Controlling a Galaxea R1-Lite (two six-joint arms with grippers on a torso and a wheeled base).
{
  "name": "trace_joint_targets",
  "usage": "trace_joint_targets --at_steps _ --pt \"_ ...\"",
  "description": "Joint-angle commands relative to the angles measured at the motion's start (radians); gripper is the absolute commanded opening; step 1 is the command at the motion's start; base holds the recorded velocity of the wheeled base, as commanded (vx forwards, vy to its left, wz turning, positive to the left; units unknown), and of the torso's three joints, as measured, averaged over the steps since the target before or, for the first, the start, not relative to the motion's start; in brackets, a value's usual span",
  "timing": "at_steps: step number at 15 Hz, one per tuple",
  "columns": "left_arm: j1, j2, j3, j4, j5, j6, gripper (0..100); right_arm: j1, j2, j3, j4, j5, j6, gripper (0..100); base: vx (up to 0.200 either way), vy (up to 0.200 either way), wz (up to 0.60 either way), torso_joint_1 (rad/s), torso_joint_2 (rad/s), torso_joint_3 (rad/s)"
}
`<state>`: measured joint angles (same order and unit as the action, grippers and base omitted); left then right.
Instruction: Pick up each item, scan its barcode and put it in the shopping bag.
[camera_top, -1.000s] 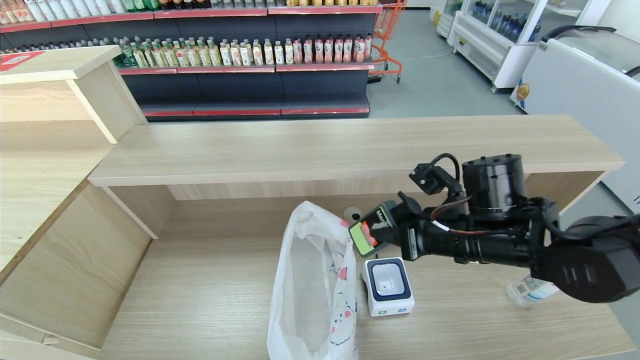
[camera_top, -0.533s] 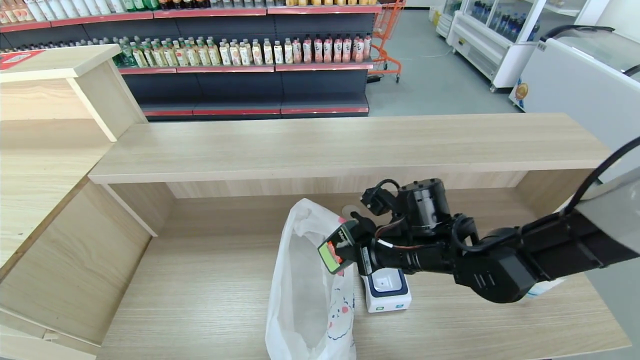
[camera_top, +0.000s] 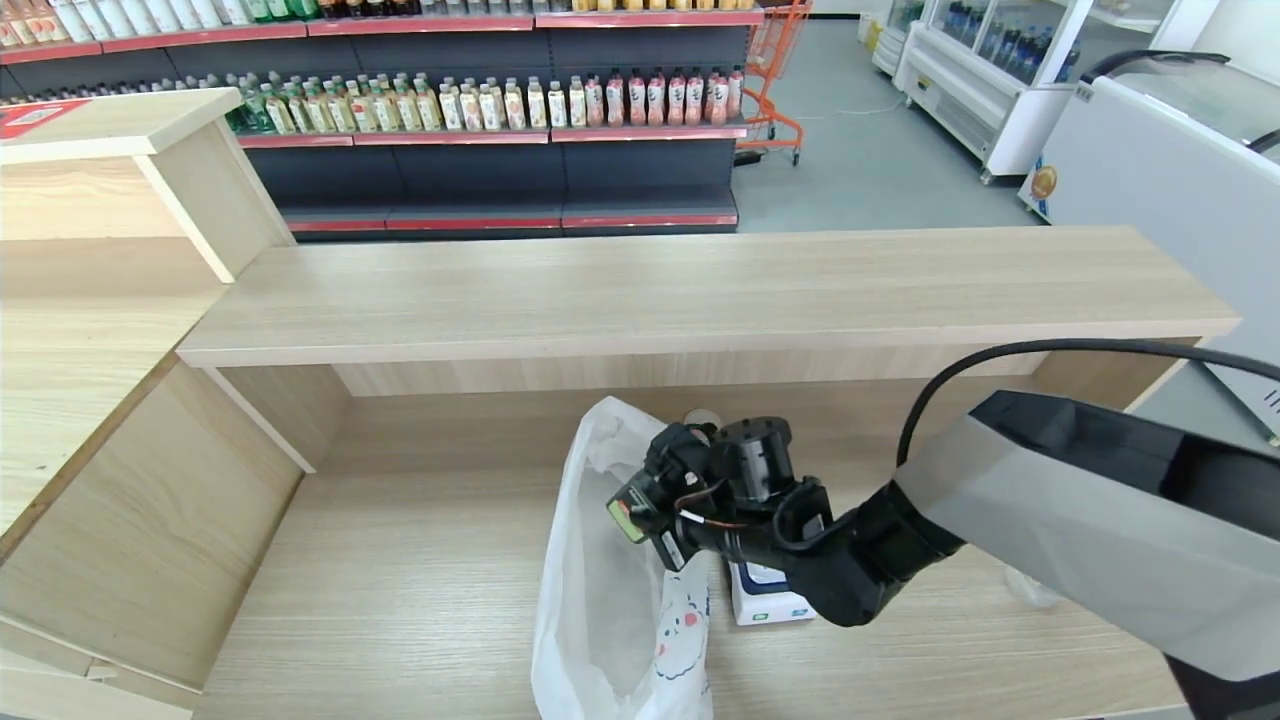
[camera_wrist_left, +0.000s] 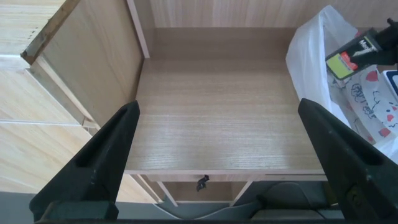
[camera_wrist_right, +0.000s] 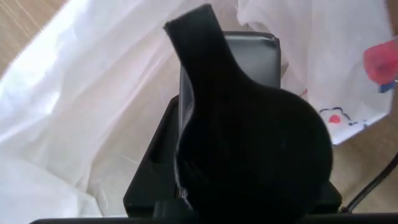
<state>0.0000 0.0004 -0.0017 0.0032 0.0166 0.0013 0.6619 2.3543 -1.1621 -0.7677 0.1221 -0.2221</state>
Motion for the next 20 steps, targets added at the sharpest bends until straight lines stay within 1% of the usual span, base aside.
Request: trace_joint_targets --at_steps 1,5,6,8,10,11,12,13,14,15,16,17,18,19,20 --pt "0.0 0.0 0.0 0.0 0.0 0.0 100 -0.001 0.091 -0.034 -0.004 0.001 -0.022 0 0.0 0.0 0.0 0.0 0.0 0.0" --pt "0.0 0.0 0.0 0.0 0.0 0.0 100 -0.002 0.131 -0.105 -0.015 0.008 -0.034 0 0.0 0.0 0.0 0.0 0.0 0.0" --pt "0.0 0.0 0.0 0.0 0.0 0.0 100 -0.005 0.131 -0.11 -0.013 0.011 -0.034 100 0.0 0.0 0.0 0.0 0.0 0.0" --pt "0.0 0.0 0.0 0.0 0.0 0.0 100 -0.005 0.117 -0.113 -0.015 0.048 0.001 100 0.0 0.0 0.0 0.0 0.0 0.0" --pt "0.0 0.0 0.0 0.0 0.0 0.0 100 -0.004 0.057 -0.108 -0.013 0.053 0.096 100 0.0 0.0 0.0 0.0 0.0 0.0" --pt "0.0 0.0 0.0 0.0 0.0 0.0 100 -0.004 -0.032 -0.082 -0.005 0.054 0.216 100 0.0 0.0 0.0 0.0 0.0 0.0" --pt "0.0 0.0 0.0 0.0 0.0 0.0 100 -0.008 -0.118 -0.037 -0.004 0.056 0.32 100 0.0 0.0 0.0 0.0 0.0 0.0" --pt "0.0 0.0 0.0 0.0 0.0 0.0 100 -0.031 -0.207 0.024 -0.004 0.057 0.391 100 0.0 0.0 0.0 0.0 0.0 0.0" --pt "0.0 0.0 0.0 0.0 0.0 0.0 100 -0.067 -0.3 0.105 -0.002 0.063 0.428 100 0.0 0.0 0.0 0.0 0.0 0.0" --pt "0.0 0.0 0.0 0.0 0.0 0.0 100 -0.1 -0.38 0.18 0.018 0.071 0.437 100 0.0 0.0 0.0 0.0 0.0 0.0" --pt "0.0 0.0 0.0 0.0 0.0 0.0 100 -0.159 -0.5 0.272 0.102 0.071 0.438 100 0.0 0.0 0.0 0.0 0.0 0.0" --pt "0.0 0.0 0.0 0.0 0.0 0.002 100 -0.202 -0.595 0.328 0.171 0.068 0.435 100 0.0 0.0 0.0 0.0 0.0 0.0" --pt "0.0 0.0 0.0 0.0 0.0 0.0 100 -0.208 -0.607 0.334 0.18 0.067 0.434 100 0.0 0.0 0.0 0.0 0.0 0.0" --pt "0.0 0.0 0.002 0.0 0.0 0.0 100 -0.283 -0.751 0.395 0.266 0.039 0.429 100 0.0 0.0 0.0 0.0 0.0 0.0" --pt "0.0 0.0 0.0 0.0 0.0 0.0 100 -0.315 -0.813 0.43 0.307 -0.013 0.414 100 0.0 0.0 0.0 0.0 0.0 0.0"
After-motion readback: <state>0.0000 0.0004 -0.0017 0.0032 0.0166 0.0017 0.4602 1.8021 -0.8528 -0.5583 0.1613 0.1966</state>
